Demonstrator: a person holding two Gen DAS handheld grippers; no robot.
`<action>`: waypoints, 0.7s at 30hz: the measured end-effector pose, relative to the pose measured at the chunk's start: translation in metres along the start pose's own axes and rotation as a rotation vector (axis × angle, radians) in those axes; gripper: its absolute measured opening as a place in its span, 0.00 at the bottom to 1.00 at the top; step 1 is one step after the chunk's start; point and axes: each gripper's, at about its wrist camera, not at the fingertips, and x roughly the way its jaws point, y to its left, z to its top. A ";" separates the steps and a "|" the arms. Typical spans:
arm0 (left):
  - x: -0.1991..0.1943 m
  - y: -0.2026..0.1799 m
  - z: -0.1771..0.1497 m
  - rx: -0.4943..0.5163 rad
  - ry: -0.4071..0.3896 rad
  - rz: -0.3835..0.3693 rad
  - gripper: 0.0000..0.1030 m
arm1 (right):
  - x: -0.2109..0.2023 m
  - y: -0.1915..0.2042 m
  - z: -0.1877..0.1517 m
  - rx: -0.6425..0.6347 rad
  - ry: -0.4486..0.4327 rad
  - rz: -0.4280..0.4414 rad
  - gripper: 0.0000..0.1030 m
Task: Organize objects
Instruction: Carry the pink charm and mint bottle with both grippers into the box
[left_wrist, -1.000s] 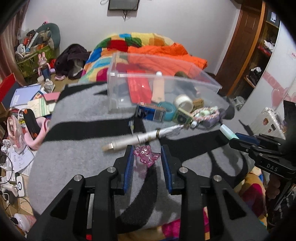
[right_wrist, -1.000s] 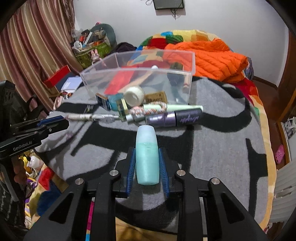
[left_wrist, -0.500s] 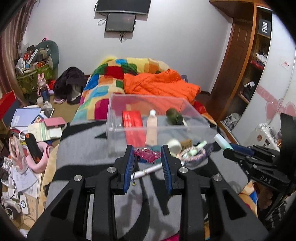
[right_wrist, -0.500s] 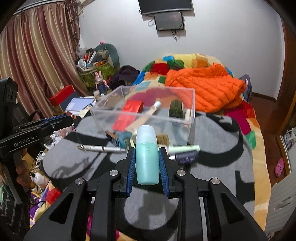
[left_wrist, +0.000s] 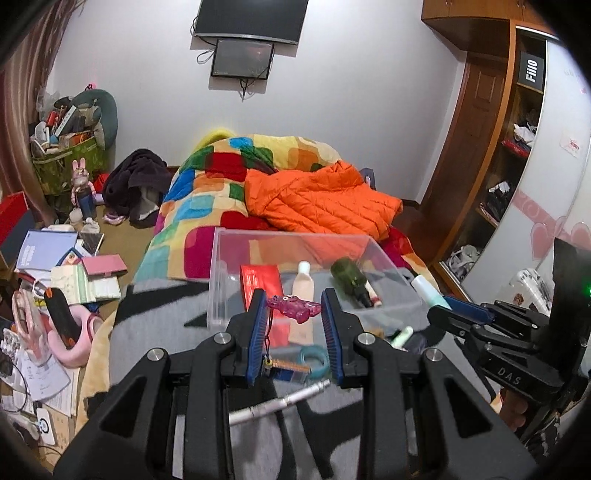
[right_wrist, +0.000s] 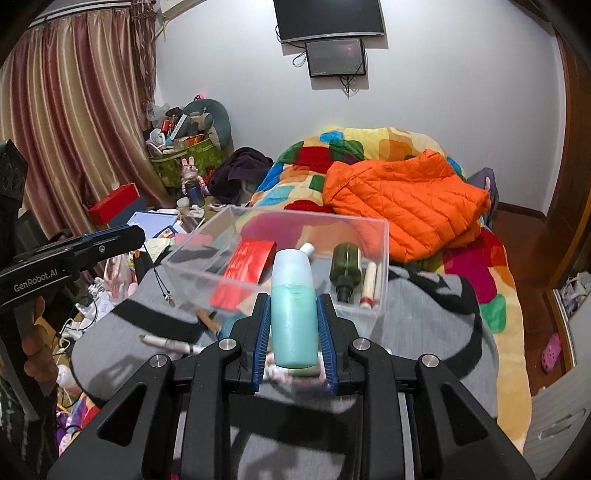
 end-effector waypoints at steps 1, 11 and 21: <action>0.001 -0.001 0.004 0.004 -0.007 0.006 0.29 | 0.002 -0.001 0.004 0.000 -0.005 -0.001 0.22; 0.027 0.004 0.033 0.017 -0.024 0.032 0.29 | 0.031 -0.001 0.034 0.004 -0.011 -0.003 0.22; 0.089 0.019 0.020 -0.010 0.101 0.043 0.29 | 0.090 -0.012 0.039 0.023 0.100 -0.028 0.22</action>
